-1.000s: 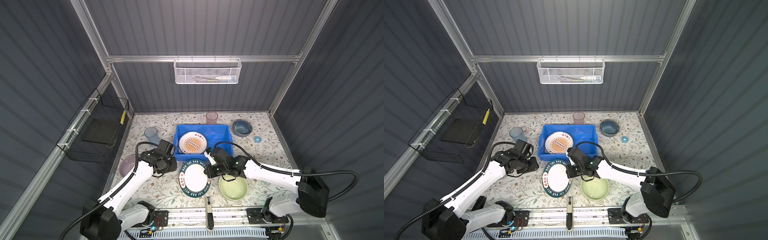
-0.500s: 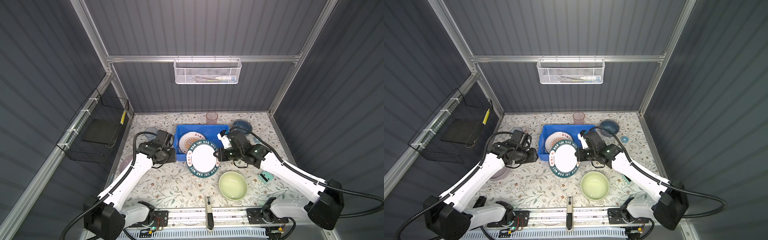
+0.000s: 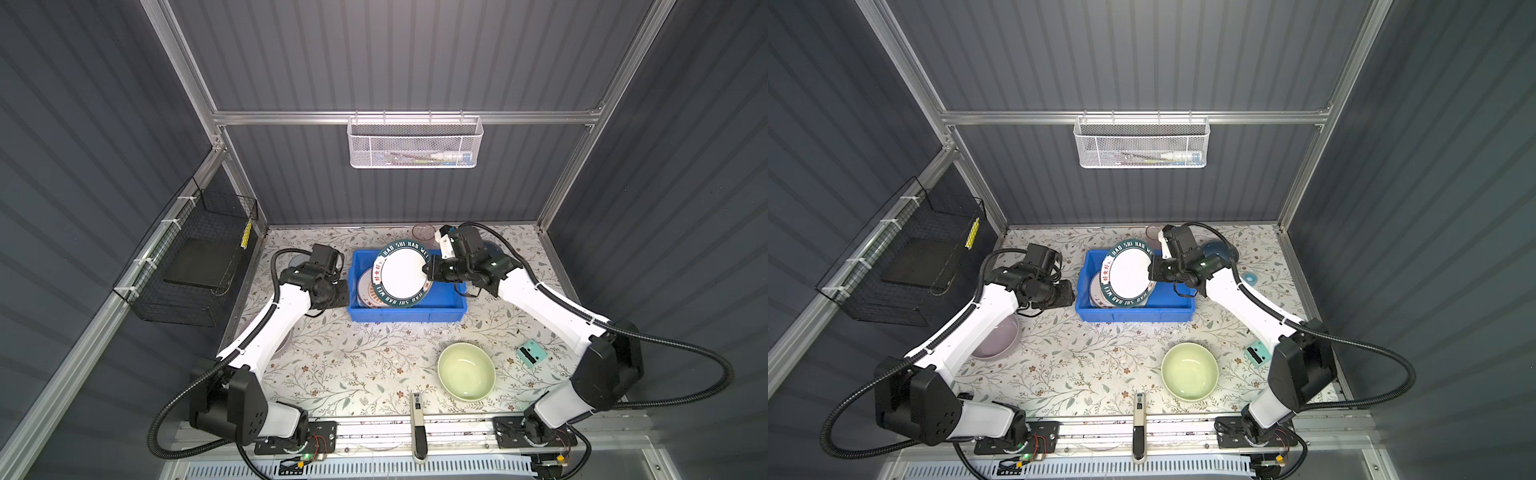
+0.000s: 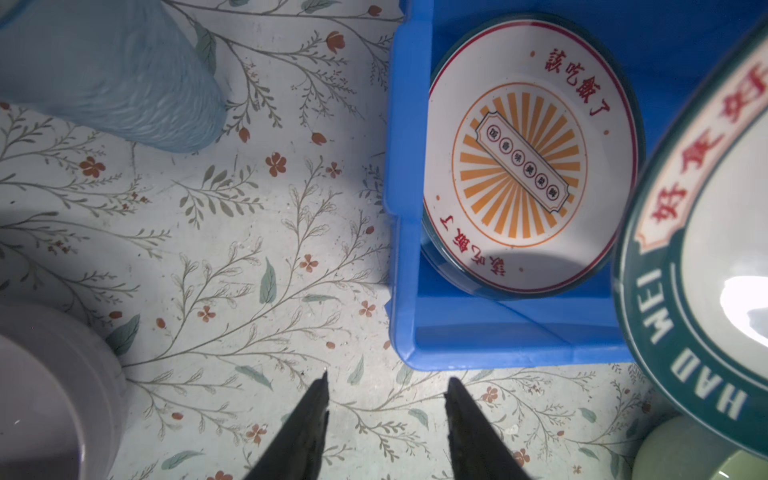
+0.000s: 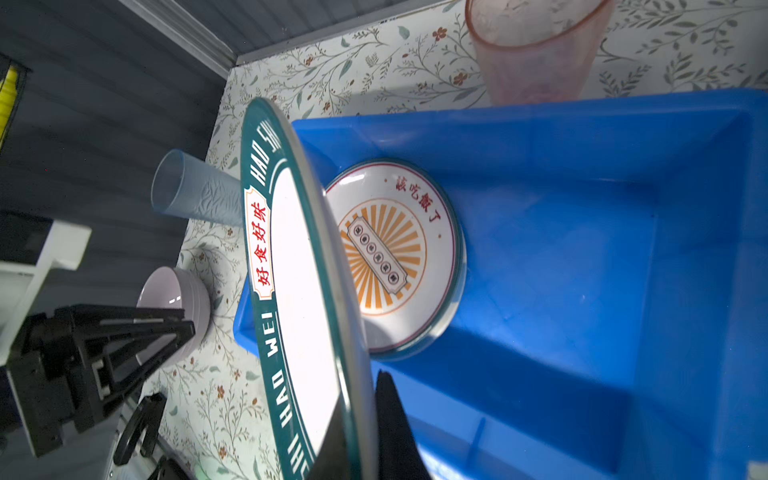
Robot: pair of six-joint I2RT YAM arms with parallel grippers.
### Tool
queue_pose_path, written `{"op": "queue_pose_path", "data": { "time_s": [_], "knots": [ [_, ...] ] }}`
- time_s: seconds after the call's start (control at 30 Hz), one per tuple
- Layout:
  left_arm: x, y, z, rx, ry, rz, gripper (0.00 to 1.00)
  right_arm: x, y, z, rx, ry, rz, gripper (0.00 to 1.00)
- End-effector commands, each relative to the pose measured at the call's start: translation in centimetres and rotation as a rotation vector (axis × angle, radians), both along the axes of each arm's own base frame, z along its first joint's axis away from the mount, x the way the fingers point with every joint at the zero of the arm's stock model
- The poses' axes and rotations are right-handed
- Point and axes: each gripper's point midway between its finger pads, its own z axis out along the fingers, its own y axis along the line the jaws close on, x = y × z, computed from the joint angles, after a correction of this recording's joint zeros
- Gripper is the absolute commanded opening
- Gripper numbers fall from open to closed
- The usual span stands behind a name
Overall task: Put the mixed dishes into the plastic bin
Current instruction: 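Lift the green-rimmed plate with the right gripper over the blue bin, then lower the green-rimmed plate into the bin and open the right gripper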
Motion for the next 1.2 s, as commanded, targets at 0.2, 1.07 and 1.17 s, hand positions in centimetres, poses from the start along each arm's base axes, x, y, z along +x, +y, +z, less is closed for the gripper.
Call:
{"op": "queue_pose_path", "data": {
  "time_s": [0.2, 1.07, 1.17],
  "knots": [
    [2.8, -1.6, -0.9, -0.027, -0.001, -0.062, 0.42, 4.2, 2.6, -1.4, 0.105, 0.020, -0.045, 0.03],
    [3.2, -1.9, -4.7, -0.005, 0.094, -0.072, 0.29, 4.1, 5.6, -8.8, 0.173, 0.184, -0.021, 0.06],
    [3.2, -1.9, -4.9, -0.002, 0.101, -0.074, 0.28, 3.6, 6.2, -9.4, 0.197, 0.213, 0.004, 0.07]
  ]
}}
